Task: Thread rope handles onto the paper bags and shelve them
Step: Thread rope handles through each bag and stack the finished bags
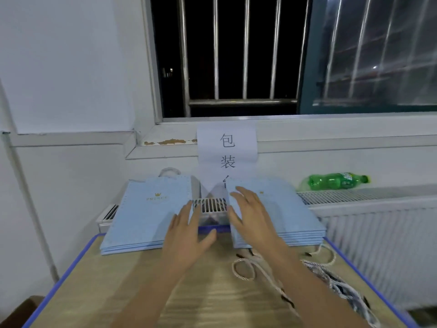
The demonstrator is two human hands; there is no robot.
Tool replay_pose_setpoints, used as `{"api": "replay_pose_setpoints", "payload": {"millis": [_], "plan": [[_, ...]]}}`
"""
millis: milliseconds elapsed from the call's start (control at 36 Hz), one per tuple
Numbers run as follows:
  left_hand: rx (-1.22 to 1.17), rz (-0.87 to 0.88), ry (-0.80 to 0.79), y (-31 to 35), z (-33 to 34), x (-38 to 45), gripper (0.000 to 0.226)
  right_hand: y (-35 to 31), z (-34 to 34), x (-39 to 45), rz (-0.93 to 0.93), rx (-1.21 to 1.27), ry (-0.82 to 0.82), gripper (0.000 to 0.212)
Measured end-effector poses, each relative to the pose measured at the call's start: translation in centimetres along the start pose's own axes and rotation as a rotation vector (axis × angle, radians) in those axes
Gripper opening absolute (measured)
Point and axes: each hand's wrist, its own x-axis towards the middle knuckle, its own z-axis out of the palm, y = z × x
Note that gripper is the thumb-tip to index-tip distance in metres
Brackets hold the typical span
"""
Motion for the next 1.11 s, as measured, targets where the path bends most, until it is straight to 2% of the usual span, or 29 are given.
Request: {"api": "replay_pose_setpoints", "payload": {"millis": [83,139,194,278,333,389,472,556,639,694,750,806,889,944,1028,1083,1111], "plan": [[0.092,0.071,-0.056,4.3,1.5,1.5,0.089,4.9,-2.9,-1.3,0.191,-0.187,0.031,0.051],[0.14,0.085,-0.138,6.7,2.7,2.0,0.077,7.2,-4.6,-2.6,0.336,-0.297,-0.026,0.056],[0.154,0.038,-0.218,8.8,3.7,2.2,0.075,9.0,-5.7,-4.0,0.524,-0.364,-0.123,0.061],[-0.004,-0.119,-0.356,10.6,4.5,2.1,0.077,10.7,-6.3,-5.4,0.709,-0.197,-0.285,0.07],[-0.117,-0.176,-0.405,11.1,4.5,2.0,0.075,11.0,-6.1,-5.8,0.732,-0.061,-0.286,0.067],[-0.204,-0.199,-0.378,11.3,4.0,1.6,0.071,10.9,-5.7,-5.8,0.752,0.013,-0.219,0.063],[-0.429,-0.248,-0.224,11.1,2.9,1.0,0.054,9.4,-6.0,-5.5,0.755,0.168,0.053,0.049],[-0.642,-0.293,-0.012,10.5,1.7,-0.1,0.047,6.9,-7.1,-5.2,0.775,0.596,0.322,0.03],[-0.978,-0.455,0.073,9.0,0.4,-1.6,0.052,5.4,-7.0,-5.0,0.778,0.937,0.44,0.02],[-1.182,-0.519,0.109,7.6,-0.8,-2.7,0.062,4.6,-6.9,-5.1,0.795,1.094,0.443,0.023],[-1.352,-0.567,0.155,6.0,-2.3,-3.9,0.08,3.7,-7.1,-5.4,0.821,1.233,0.388,0.026],[-1.423,-0.596,0.225,4.3,-4.0,-4.9,0.087,2.8,-7.4,-5.8,0.824,1.306,0.292,0.025],[-1.391,-0.662,0.397,0.5,-6.5,-6.3,0.072,2.1,-7.3,-6.5,0.776,1.324,0.066,0.021],[-1.28,-0.675,0.436,-2.0,-8.2,-7.4,0.057,1.8,-7.1,-6.9,0.774,1.287,-0.079,0.02],[-1.06,-0.617,0.304,-5.1,-10.3,-9.5,0.044,1.5,-6.4,-7.6,0.755,1.185,-0.282,0.025],[-0.891,-0.535,0.12,-6.5,-11.0,-11.1,0.034,0.9,-5.8,-8.2,0.731,1.136,-0.394,0.022],[-0.797,-0.491,0.03,-6.9,-11.0,-11.8,0.021,0.6,-5.4,-8.6,0.714,1.127,-0.447,0.019]]}}
